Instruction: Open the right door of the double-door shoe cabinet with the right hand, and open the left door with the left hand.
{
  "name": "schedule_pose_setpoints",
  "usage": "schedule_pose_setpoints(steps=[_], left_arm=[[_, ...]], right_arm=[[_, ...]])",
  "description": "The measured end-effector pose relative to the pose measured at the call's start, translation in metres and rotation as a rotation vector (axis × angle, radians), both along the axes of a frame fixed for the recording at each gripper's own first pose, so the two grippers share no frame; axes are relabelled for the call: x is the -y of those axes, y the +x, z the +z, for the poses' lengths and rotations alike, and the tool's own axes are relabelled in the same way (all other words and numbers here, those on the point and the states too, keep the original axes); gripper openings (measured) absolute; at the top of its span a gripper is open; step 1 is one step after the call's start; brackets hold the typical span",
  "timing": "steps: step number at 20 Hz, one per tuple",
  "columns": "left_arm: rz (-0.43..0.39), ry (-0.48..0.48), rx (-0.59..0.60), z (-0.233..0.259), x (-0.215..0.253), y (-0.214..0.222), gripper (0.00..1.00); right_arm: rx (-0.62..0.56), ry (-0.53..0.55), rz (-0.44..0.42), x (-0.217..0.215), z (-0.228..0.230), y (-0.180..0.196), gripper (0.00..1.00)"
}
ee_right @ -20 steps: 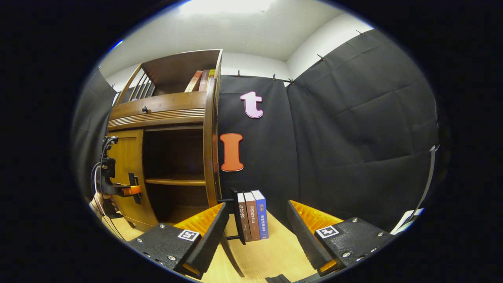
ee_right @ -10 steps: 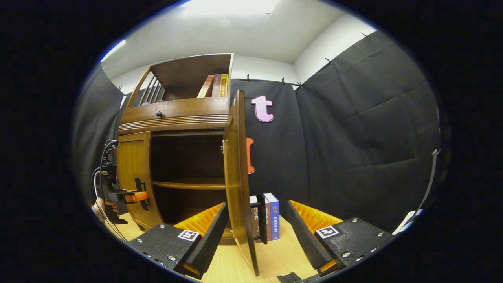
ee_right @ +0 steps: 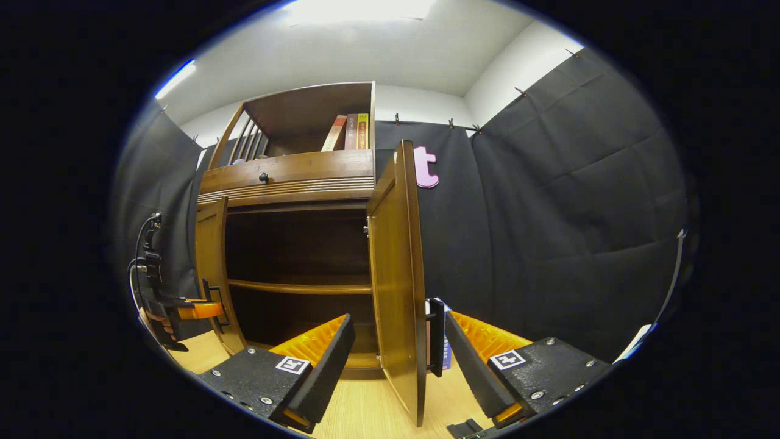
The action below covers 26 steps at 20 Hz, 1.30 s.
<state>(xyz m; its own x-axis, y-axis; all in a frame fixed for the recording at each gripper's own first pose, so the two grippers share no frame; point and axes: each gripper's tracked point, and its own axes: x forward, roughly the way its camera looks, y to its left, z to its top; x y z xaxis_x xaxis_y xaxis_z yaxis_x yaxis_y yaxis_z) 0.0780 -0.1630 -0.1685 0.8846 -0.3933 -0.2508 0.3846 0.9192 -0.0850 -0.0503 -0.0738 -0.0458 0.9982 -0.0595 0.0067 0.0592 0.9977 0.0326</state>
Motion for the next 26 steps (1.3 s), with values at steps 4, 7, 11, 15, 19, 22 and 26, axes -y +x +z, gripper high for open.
schedule_pose_setpoints(steps=[4,7,11,15,19,22,26], left_arm=[[0.000,0.013,0.008,0.005,-0.021,-0.021,0.26],[0.004,0.009,0.008,0.008,-0.035,-0.033,0.27],[0.027,0.027,0.015,0.012,-0.053,-0.046,0.27],[0.062,0.053,0.020,0.014,-0.071,-0.057,0.26],[0.096,0.077,0.020,0.016,-0.087,-0.063,0.24],[0.121,0.098,0.028,0.019,-0.102,-0.069,0.25],[0.155,0.124,0.038,0.020,-0.124,-0.077,0.15]], right_arm=[[0.003,0.007,0.021,-0.011,0.001,-0.004,0.92],[0.009,0.014,0.035,-0.017,0.005,-0.002,0.92],[0.008,0.017,0.050,-0.023,0.003,-0.002,0.92],[-0.001,0.018,0.064,-0.030,-0.003,-0.003,0.92],[-0.010,0.033,0.082,-0.035,-0.006,0.000,0.92],[-0.012,0.041,0.087,-0.038,-0.008,-0.001,0.92],[-0.009,0.038,0.095,-0.043,-0.006,0.004,0.92]])
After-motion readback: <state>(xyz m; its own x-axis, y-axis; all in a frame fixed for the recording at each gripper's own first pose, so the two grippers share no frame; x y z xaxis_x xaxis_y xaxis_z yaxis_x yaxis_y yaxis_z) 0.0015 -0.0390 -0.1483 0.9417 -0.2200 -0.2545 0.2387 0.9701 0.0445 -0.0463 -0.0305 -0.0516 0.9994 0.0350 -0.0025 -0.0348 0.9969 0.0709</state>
